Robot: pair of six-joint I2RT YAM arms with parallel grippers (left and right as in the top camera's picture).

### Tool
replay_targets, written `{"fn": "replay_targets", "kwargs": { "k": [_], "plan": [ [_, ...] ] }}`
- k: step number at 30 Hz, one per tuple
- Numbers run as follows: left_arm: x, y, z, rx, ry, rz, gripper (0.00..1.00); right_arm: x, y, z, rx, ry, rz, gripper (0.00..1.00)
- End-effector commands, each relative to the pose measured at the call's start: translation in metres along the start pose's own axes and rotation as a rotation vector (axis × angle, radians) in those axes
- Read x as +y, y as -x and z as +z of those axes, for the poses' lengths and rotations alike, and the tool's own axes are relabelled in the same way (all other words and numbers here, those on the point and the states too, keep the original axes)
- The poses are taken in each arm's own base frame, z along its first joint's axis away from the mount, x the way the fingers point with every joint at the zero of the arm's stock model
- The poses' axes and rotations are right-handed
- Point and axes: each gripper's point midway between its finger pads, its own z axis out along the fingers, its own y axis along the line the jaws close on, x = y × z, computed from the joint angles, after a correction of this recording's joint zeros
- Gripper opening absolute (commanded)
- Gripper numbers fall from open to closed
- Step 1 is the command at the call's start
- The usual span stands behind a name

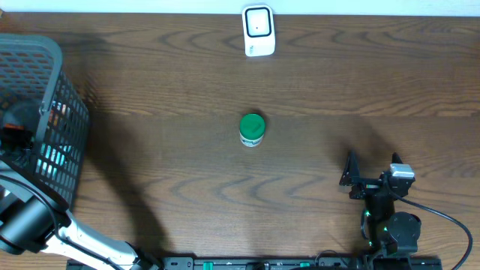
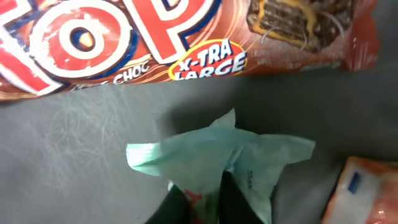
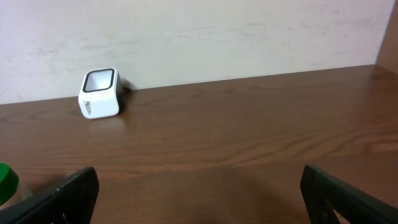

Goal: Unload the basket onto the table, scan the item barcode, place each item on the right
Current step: 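Return the left gripper to the basket and grasp the mint-green wipes pack, then carry the wipes pack under the scanner and hold it there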

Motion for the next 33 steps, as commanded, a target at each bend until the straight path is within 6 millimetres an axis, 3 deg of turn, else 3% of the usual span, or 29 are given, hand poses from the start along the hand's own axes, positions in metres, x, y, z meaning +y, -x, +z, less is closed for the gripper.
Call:
{"fn": "replay_targets", "kwargs": {
  "k": [1,4,7,11,15,18,21,23,27,30,33],
  "plan": [
    [0.016,-0.008,0.012,0.030,0.066,-0.038,0.07,0.000,-0.001,0.000,0.002,-0.002,0.014,0.99],
    [0.013,-0.005,-0.011,0.001,0.044,-0.067,0.07,0.000,-0.001,0.000,0.002,-0.002,0.014,0.99],
    [0.002,0.002,-0.052,-0.065,-0.034,-0.065,0.07,0.000,-0.001,0.000,0.002,-0.002,0.014,0.99],
    [-0.012,0.012,-0.138,-0.228,-0.184,-0.058,0.07,0.000,-0.001,0.000,0.002,-0.002,0.014,0.99],
    [-0.013,0.010,-0.249,-0.455,-0.347,-0.049,0.07,0.000,-0.001,0.000,0.002,-0.002,0.014,0.99],
    [-0.006,-0.004,-0.327,-0.619,-0.484,-0.069,0.07,0.000,-0.001,0.000,0.002,-0.002,0.014,0.99],
    [-0.003,-0.037,-0.388,-0.685,-0.667,-0.085,0.07,0.000,-0.001,0.000,0.002,-0.002,0.014,0.99],
    [-0.020,-0.071,-0.409,-0.625,-0.811,0.017,0.07,0.000,-0.001,0.000,0.002,-0.002,0.014,0.99],
    [-0.072,-0.155,-0.422,-0.330,-1.067,0.297,0.07,0.000,-0.001,0.000,0.002,-0.002,0.014,0.99],
    [-0.101,-0.208,-0.418,-0.189,-1.117,0.473,0.07,0.000,-0.001,0.000,0.002,-0.002,0.014,0.99],
    [-0.130,-0.259,-0.401,-0.121,-1.079,0.622,0.07,0.000,-0.001,0.000,0.002,-0.002,0.014,0.99]
  ]
}}
